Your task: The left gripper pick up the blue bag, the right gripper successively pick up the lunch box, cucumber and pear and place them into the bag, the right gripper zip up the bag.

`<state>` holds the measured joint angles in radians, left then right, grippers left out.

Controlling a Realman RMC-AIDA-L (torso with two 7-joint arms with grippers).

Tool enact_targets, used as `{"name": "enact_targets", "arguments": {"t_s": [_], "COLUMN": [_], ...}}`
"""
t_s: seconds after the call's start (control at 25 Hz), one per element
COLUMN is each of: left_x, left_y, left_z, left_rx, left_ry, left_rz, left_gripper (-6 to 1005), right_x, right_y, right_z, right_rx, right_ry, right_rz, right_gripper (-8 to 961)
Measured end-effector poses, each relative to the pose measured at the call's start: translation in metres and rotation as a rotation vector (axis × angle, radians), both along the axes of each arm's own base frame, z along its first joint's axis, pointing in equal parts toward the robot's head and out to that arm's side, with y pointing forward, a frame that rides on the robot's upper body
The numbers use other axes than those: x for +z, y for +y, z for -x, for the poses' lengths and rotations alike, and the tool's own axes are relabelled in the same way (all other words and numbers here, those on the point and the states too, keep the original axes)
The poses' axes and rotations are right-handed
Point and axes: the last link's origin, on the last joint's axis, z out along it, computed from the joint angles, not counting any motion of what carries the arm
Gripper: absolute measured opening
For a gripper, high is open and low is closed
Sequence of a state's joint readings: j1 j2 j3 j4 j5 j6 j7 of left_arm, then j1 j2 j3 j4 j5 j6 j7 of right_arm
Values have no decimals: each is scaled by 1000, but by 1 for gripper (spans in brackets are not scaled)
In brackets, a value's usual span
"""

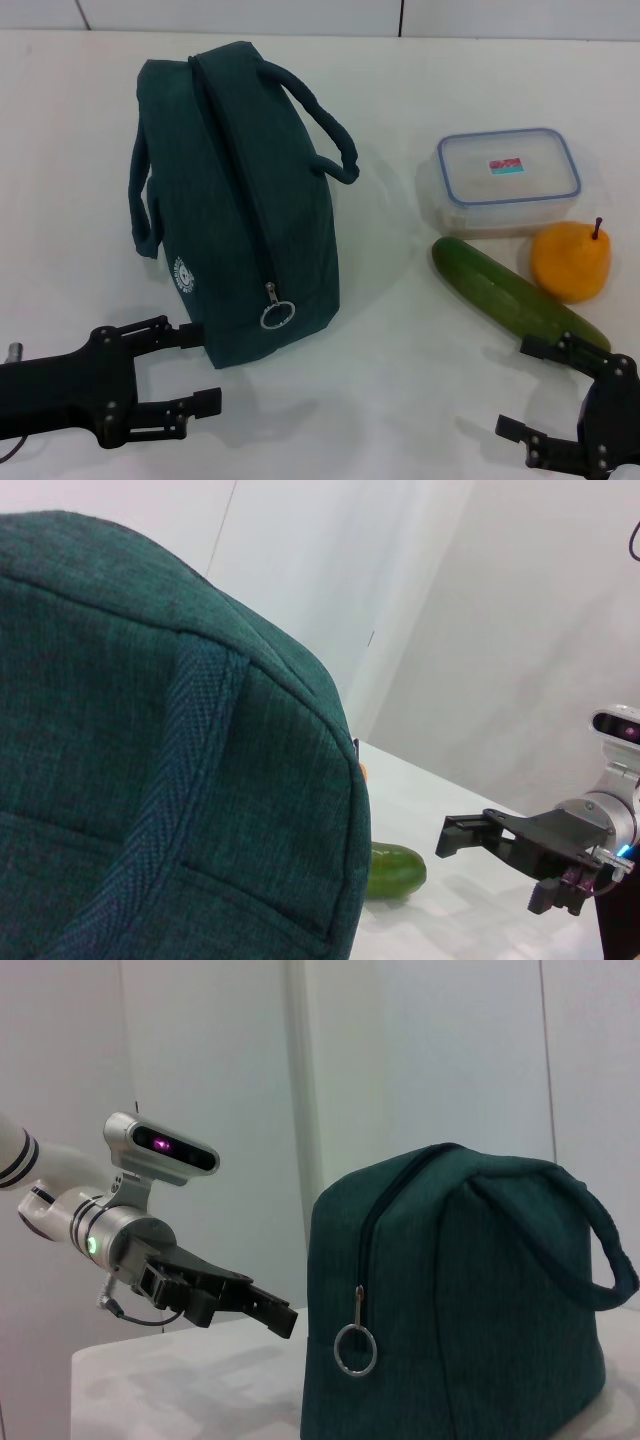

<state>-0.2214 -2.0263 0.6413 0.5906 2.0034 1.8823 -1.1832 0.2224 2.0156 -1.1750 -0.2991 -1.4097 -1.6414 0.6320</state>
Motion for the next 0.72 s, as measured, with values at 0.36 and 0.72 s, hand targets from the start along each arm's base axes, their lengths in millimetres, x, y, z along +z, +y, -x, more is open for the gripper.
{"name": "enact_targets", "arguments": {"t_s": [0.36, 0.72], "left_x": [0, 1], "left_y": [1, 1], "left_z": [-1, 0], "left_rx": [3, 51], "left_ry": [-3, -19], "left_rz": [4, 32], "left_gripper": [845, 832], "right_x": [0, 0], "right_y": [1, 1], "right_z": [1, 0], "right_rx": [3, 2], "right_ry": [1, -1], "right_rz": [0, 0], "right_gripper": [865, 862]}}
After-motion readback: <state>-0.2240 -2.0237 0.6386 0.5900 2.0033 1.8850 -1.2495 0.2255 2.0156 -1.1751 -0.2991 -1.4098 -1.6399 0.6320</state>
